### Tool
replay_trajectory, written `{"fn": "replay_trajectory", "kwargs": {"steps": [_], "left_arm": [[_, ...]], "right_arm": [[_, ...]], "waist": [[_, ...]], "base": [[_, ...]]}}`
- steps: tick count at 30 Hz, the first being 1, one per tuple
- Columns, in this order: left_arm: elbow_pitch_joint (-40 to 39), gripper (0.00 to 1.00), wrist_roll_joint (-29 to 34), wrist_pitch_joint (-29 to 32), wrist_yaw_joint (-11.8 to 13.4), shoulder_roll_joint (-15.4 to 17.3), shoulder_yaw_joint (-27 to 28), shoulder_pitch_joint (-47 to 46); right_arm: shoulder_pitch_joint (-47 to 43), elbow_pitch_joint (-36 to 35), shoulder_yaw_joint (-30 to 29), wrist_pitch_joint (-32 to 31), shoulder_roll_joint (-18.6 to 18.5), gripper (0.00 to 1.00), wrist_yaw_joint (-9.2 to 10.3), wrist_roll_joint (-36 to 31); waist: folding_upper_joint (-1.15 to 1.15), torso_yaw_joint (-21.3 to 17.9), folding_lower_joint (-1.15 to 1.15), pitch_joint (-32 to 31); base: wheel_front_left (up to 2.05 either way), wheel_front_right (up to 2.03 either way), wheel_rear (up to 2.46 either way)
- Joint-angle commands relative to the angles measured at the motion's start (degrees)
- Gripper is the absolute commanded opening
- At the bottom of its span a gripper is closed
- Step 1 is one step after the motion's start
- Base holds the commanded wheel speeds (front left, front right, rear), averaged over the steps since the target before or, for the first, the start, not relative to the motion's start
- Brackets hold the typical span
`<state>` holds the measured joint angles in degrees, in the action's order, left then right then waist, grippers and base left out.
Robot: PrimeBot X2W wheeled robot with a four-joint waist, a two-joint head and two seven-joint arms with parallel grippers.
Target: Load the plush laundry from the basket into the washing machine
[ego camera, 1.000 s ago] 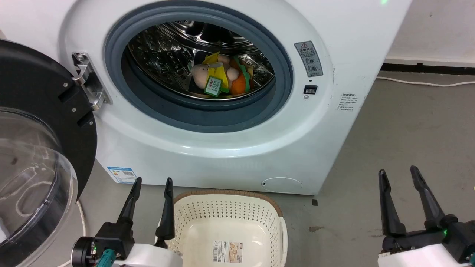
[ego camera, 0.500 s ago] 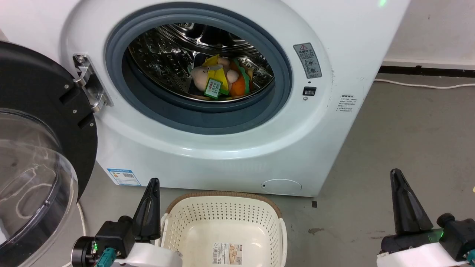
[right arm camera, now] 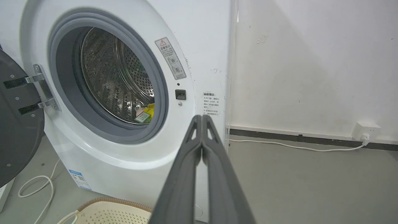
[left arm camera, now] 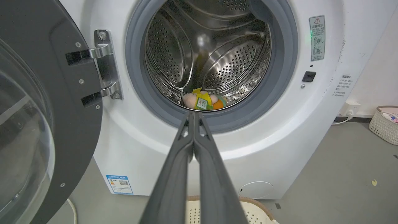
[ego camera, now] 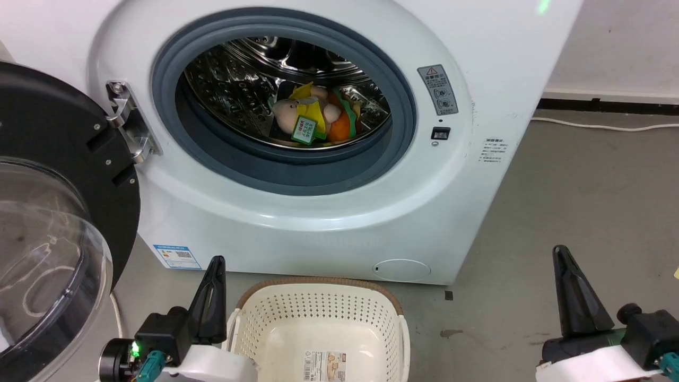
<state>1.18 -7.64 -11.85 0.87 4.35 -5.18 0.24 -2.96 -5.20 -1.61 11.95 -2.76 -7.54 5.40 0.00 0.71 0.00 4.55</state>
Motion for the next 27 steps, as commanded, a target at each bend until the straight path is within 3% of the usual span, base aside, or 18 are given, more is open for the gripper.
{"fn": "replay_trajectory", "kwargs": {"steps": [1, 27], "left_arm": [[-0.18, 0.00, 0.44, 0.38, -0.09, -0.18, 0.20, -0.05], [-0.43, 0.00, 2.28, 3.30, -0.29, -0.51, 1.47, -0.10]], "right_arm": [[0.57, 0.34, 0.05, -0.42, -0.02, 0.00, 0.01, -0.56], [1.18, 1.58, 0.45, -3.36, -0.05, 0.00, 0.02, -1.80]], "waist": [[0.00, -0.01, 0.00, -0.06], [0.00, -0.19, 0.00, -1.21]], "base": [[0.00, 0.00, 0.00], [0.00, 0.00, 0.00]]}}
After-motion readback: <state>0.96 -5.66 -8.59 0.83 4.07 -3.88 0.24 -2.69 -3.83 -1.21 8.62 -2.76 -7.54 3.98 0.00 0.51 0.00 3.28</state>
